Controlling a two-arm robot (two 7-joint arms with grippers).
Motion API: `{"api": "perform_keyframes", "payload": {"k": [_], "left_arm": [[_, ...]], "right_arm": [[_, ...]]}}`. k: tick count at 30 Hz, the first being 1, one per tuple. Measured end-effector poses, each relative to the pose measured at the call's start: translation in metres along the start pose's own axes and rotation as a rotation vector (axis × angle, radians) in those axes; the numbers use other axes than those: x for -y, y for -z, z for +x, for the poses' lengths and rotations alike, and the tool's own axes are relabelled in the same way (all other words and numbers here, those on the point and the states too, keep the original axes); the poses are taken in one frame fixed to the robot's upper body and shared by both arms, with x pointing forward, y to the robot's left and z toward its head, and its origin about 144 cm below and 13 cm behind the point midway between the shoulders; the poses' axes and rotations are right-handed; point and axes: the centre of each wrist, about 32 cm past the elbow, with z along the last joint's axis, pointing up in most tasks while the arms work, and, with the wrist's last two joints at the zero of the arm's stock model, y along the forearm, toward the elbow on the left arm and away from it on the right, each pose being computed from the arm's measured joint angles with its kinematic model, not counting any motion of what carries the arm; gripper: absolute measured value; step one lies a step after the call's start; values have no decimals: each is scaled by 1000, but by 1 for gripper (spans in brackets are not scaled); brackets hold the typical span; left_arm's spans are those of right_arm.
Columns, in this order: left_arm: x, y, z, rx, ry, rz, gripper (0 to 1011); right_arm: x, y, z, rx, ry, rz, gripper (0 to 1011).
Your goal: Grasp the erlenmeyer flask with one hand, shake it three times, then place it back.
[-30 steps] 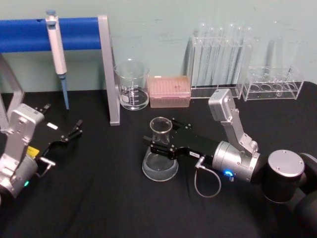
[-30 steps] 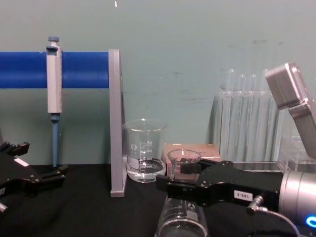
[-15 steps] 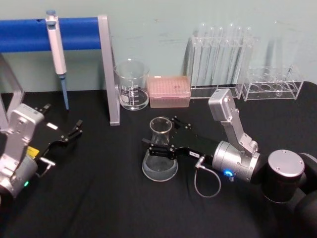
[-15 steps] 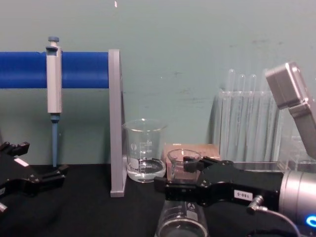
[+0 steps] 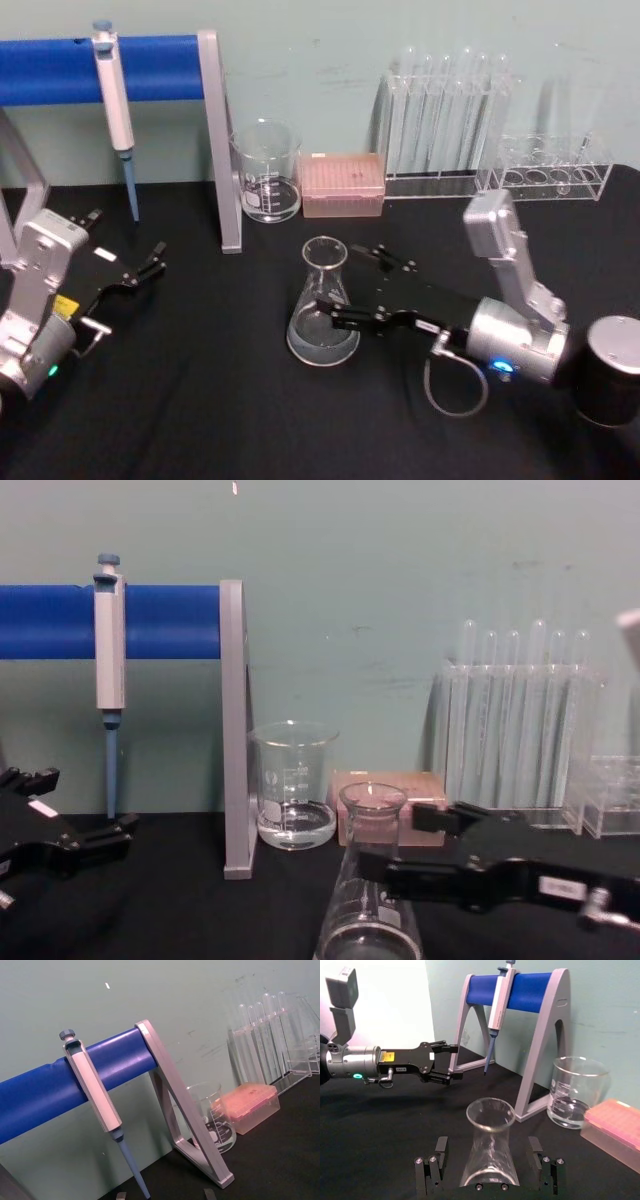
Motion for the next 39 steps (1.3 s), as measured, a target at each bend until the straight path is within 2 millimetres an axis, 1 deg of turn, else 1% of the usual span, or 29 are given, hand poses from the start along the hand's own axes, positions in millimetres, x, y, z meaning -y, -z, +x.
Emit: {"api": "perform_keyframes", "payload": {"k": [1, 3, 4, 10, 13, 15, 19, 20, 21, 23, 26, 29, 30, 35, 36, 39], "left_arm": [[0, 0, 0, 0, 0, 0, 1001], [0, 0, 0, 0, 0, 0, 1001], [0, 0, 0, 0, 0, 0, 1001], [0, 0, 0, 0, 0, 0, 1001], [0, 0, 0, 0, 0, 0, 1001], [0, 0, 0, 0, 0, 0, 1001], [0, 0, 0, 0, 0, 0, 1001], [0, 0, 0, 0, 0, 0, 1001], [0, 0, 0, 0, 0, 0, 1001], [0, 0, 0, 0, 0, 0, 1001], [0, 0, 0, 0, 0, 0, 1001], [0, 0, 0, 0, 0, 0, 1001], [0, 0, 0, 0, 0, 0, 1001], [0, 0, 0, 0, 0, 0, 1001], [0, 0, 0, 0, 0, 0, 1001], [0, 0, 0, 0, 0, 0, 1001]], "right_arm": [[7, -1, 0, 1, 4, -1, 1000], [13, -1, 0, 3, 7, 0, 1000], [19, -2, 0, 5, 9, 0, 1000], [44, -8, 2, 18, 43, 16, 1000], [49, -9, 2, 20, 93, 34, 1000], [50, -9, 2, 13, 165, 59, 1000], [46, -5, 0, 6, 333, 111, 1000], [46, -5, 0, 6, 333, 111, 1000], [42, -3, -1, 5, 384, 124, 1000], [39, -1, -2, 4, 430, 131, 1000], [28, 9, -5, -9, 551, 138, 1000], [21, 16, -5, -19, 610, 144, 1000], [16, 22, -6, -25, 644, 146, 1000], [6, 39, -6, -31, 696, 118, 1000], [6, 39, -6, -31, 696, 118, 1000], [3, 49, -7, -30, 693, 75, 1000]]}}
